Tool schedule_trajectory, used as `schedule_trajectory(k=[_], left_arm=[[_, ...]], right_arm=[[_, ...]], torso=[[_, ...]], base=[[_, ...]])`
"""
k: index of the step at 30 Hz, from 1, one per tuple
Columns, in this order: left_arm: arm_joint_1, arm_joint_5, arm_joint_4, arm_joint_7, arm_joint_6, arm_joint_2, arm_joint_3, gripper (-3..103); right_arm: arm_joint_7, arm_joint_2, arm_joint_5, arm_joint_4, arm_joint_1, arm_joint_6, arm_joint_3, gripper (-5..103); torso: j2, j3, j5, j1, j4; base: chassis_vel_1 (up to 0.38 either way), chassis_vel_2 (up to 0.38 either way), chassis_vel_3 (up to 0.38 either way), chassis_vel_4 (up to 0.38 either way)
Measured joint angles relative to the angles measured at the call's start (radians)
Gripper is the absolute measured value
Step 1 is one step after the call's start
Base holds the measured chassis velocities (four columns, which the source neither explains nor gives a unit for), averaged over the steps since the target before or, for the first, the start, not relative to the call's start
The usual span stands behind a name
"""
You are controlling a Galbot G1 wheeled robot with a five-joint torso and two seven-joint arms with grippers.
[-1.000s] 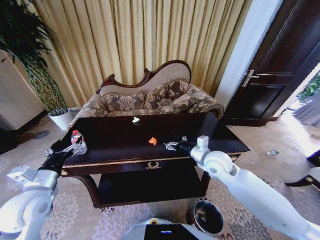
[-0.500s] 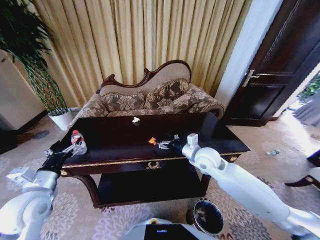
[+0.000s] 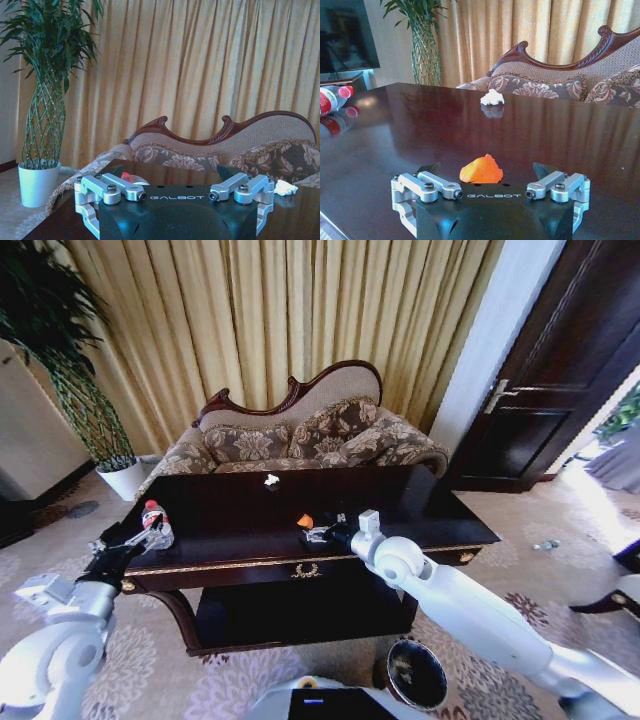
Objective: Move to the front of the table and place the trash on the table into the trash bin.
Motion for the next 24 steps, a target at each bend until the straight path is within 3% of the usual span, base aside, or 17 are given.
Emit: schedule_trajectory(k=[7, 9, 11, 14, 15, 17, 19, 24], left_arm=[[-0.005, -0.001, 0.008, 0.001, -0.003, -0.001, -0.002, 100], [-0.006, -0.003, 0.009, 0.002, -0.004, 0.0, -0.004, 100], [-0.006, -0.004, 0.009, 0.002, -0.004, 0.0, -0.004, 100], [-0.007, -0.006, 0.01, 0.003, -0.004, 0.001, -0.005, 100], [-0.007, -0.006, 0.01, 0.003, -0.004, 0.001, -0.005, 100], [-0.008, -0.006, 0.012, 0.004, -0.007, 0.001, -0.005, 100], [-0.009, -0.006, 0.013, 0.004, -0.007, 0.001, -0.004, 100], [-0.01, -0.007, 0.013, 0.004, -0.008, 0.004, -0.004, 100]], right_arm=[[-0.002, -0.006, -0.007, -0.005, 0.01, 0.0, -0.015, 84], [-0.004, -0.01, -0.015, -0.007, 0.01, 0.0, -0.021, 68], [-0.005, -0.01, -0.017, -0.007, 0.01, 0.001, -0.022, 68], [-0.009, -0.013, -0.026, -0.008, 0.005, 0.006, -0.024, 51], [-0.009, -0.013, -0.026, -0.008, 0.005, 0.006, -0.024, 51], [-0.016, -0.016, -0.034, -0.011, 0.002, 0.015, -0.026, 41], [-0.017, -0.016, -0.035, -0.011, 0.001, 0.017, -0.026, 41], [-0.018, -0.018, -0.037, -0.01, -0.001, 0.027, -0.022, 19]], torso=[[0.0, 0.0, 0.0, 0.0, -0.0002], [0.0, 0.0, 0.0001, 0.0, -0.0001], [0.0, 0.0, 0.0, 0.0, -0.0001], [0.0, 0.0, 0.0001, 0.0, -0.0001], [0.0, 0.0, 0.0001, 0.0, -0.0001], [0.0, 0.0, 0.0001, 0.0, -0.0001], [0.0, 0.0, 0.0, 0.0, -0.0001], [0.0, 0.0, 0.0001, 0.0, -0.0001]], base=[[0.0, 0.0, 0.0, 0.0], [0.0, 0.0, 0.0, 0.0], [0.0, 0.0, 0.0, 0.0], [0.0, 0.0, 0.0, 0.0], [0.0, 0.0, 0.0, 0.0], [0.0, 0.0, 0.0, 0.0], [0.0, 0.0, 0.0, 0.0], [0.0, 0.0, 0.0, 0.0]])
